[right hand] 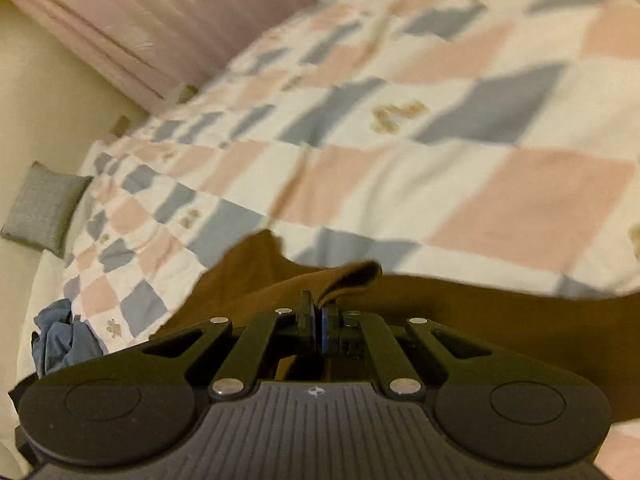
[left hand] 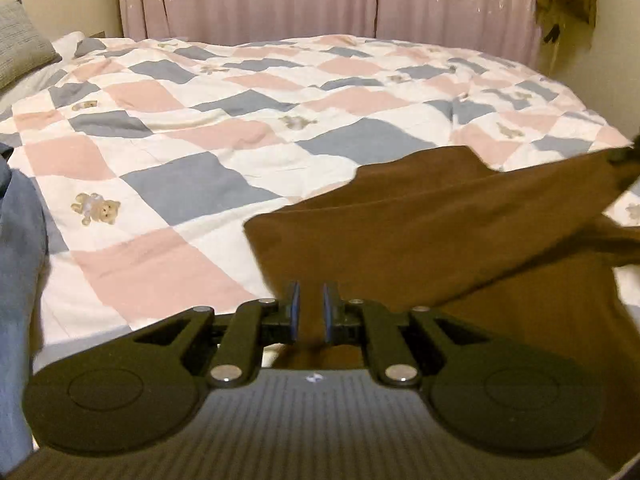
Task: Fold clothes
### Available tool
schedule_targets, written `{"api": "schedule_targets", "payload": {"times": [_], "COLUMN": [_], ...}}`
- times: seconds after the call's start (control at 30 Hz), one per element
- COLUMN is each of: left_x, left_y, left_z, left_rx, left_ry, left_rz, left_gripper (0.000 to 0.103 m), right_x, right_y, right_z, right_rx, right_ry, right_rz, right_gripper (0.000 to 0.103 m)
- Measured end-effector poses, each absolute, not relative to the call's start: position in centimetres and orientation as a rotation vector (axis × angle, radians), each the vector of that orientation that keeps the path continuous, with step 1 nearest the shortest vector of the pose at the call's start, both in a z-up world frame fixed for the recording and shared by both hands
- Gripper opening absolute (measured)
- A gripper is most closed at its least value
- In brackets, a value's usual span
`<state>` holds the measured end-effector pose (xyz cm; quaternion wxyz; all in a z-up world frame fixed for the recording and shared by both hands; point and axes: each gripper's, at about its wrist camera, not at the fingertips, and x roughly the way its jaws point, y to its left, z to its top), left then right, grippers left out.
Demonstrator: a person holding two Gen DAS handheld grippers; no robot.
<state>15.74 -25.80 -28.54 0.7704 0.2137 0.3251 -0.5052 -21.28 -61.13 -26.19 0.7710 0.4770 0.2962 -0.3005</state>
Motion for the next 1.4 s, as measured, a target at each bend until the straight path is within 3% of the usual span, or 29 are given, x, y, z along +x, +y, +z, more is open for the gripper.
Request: {"api": "schedule_targets", "payload": {"times": [0.53, 0.8, 0.87, 0.9, 0.93, 1.0, 1.17, 1.27, 1.3, 1.33, 1.4], "left_x": [21.3, 20.7, 20.4, 20.3, 20.1, 19.8, 18.1, 16.0, 15.2, 14.3, 12.3], "left_y": [-37.5, -35.4, -34.7, -34.3, -34.1, -33.7, -33.3, -34.5, -35.1, -36.0, -38.7], "left_z": [-37.0, -34.4, -33.6, -33.3, -33.1, -32.8, -32.3, -31.7, -31.5, -31.3, -30.8], "left_rx": [0.727, 0.623, 0.567, 0.541, 0.523, 0.488, 0.462, 0.446, 0.437, 0.425, 0.404], "left_ry": [0.681, 0.695, 0.720, 0.734, 0.750, 0.780, 0.813, 0.819, 0.818, 0.811, 0.782], "left_rz": [-1.164, -1.154, -1.157, -1.157, -1.158, -1.159, -1.205, -1.296, -1.334, -1.384, -1.487], "left_gripper": [0.011, 0.012, 0.012, 0.012, 0.012, 0.012, 0.012, 0.011, 0.011, 0.011, 0.011], "right_x": [-21.7, -13.3, -11.0, -9.9, -8.7, -6.4, -11.2, -13.7, -14.1, -14.5, -14.3], "right_y": [-61.4, -55.6, -53.9, -53.1, -52.3, -50.6, -50.2, -51.2, -51.6, -51.9, -52.1], "right_z": [-30.8, -29.4, -28.9, -28.6, -28.4, -27.8, -28.0, -28.5, -29.0, -29.4, -31.0], "right_rx": [1.071, 0.810, 0.737, 0.700, 0.664, 0.591, 0.776, 0.810, 0.817, 0.823, 0.816], "right_ry": [0.802, 0.868, 0.877, 0.881, 0.886, 0.893, 0.752, 0.709, 0.680, 0.651, 0.659], "right_rz": [-0.792, -0.750, -0.731, -0.721, -0.711, -0.690, -0.652, -0.704, -0.692, -0.681, -0.677], "right_gripper": [0.003, 0.004, 0.010, 0.021, 0.049, 0.067, 0.063, 0.031, 0.013, 0.008, 0.008]}}
